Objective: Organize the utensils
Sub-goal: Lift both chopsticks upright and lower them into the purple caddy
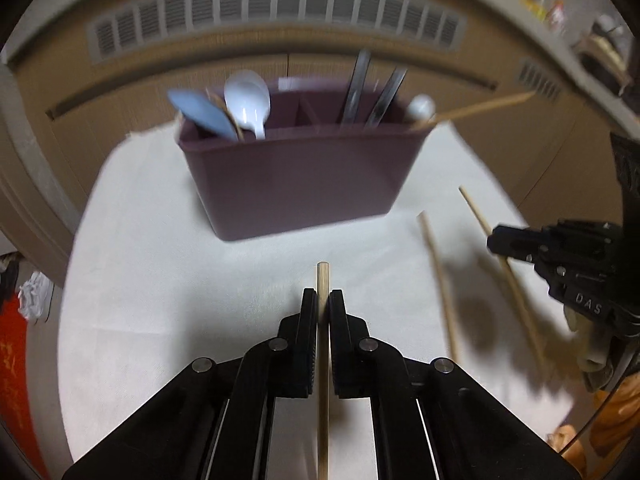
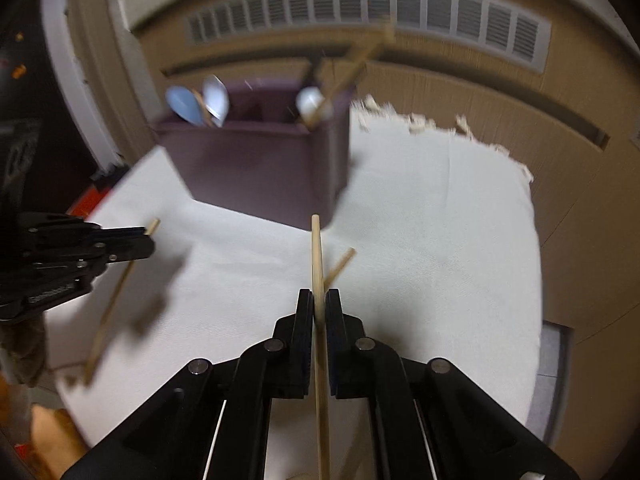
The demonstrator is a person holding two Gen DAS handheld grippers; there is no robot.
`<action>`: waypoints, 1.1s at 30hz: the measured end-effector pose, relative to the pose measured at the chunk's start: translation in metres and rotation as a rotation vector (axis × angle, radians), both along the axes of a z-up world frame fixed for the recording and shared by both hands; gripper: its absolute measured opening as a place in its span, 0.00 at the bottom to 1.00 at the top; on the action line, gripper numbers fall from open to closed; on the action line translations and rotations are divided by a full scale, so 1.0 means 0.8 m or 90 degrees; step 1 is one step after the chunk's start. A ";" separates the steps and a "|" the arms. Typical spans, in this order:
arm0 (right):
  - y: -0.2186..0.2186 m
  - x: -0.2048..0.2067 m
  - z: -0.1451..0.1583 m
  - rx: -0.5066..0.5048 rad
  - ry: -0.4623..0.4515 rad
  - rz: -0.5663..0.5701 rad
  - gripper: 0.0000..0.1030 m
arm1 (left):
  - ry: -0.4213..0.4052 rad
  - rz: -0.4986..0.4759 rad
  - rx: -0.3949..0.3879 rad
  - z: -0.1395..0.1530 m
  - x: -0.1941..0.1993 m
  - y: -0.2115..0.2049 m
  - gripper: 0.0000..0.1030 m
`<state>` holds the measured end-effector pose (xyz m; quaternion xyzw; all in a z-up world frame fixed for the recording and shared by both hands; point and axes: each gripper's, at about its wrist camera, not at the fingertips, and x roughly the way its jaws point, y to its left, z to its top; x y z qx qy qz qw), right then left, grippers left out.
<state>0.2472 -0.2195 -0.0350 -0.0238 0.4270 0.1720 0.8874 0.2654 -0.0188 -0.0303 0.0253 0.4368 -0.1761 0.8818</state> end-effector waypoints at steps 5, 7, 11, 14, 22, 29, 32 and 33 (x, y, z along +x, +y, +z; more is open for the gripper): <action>0.000 -0.037 0.045 0.022 -0.036 0.012 0.06 | -0.069 0.012 -0.055 0.052 -0.037 0.033 0.06; -0.002 -0.046 0.062 0.039 -0.051 0.018 0.06 | -0.108 0.012 -0.074 0.083 -0.059 0.041 0.06; 0.002 -0.059 0.100 0.064 -0.104 0.025 0.06 | -0.169 0.013 -0.100 0.128 -0.069 0.048 0.06; 0.009 -0.063 0.130 0.085 -0.146 0.031 0.06 | -0.211 0.009 -0.119 0.159 -0.071 0.045 0.06; 0.029 -0.030 0.252 0.087 -0.315 0.007 0.06 | -0.347 0.006 -0.127 0.264 -0.031 0.027 0.06; 0.038 0.045 0.297 0.070 -0.356 -0.035 0.06 | -0.411 0.031 -0.119 0.302 0.039 0.024 0.06; 0.041 0.079 0.265 0.064 -0.316 -0.038 0.06 | -0.365 0.037 -0.127 0.271 0.075 0.027 0.06; 0.044 0.088 0.249 0.058 -0.298 -0.038 0.06 | -0.351 0.040 -0.126 0.259 0.083 0.026 0.06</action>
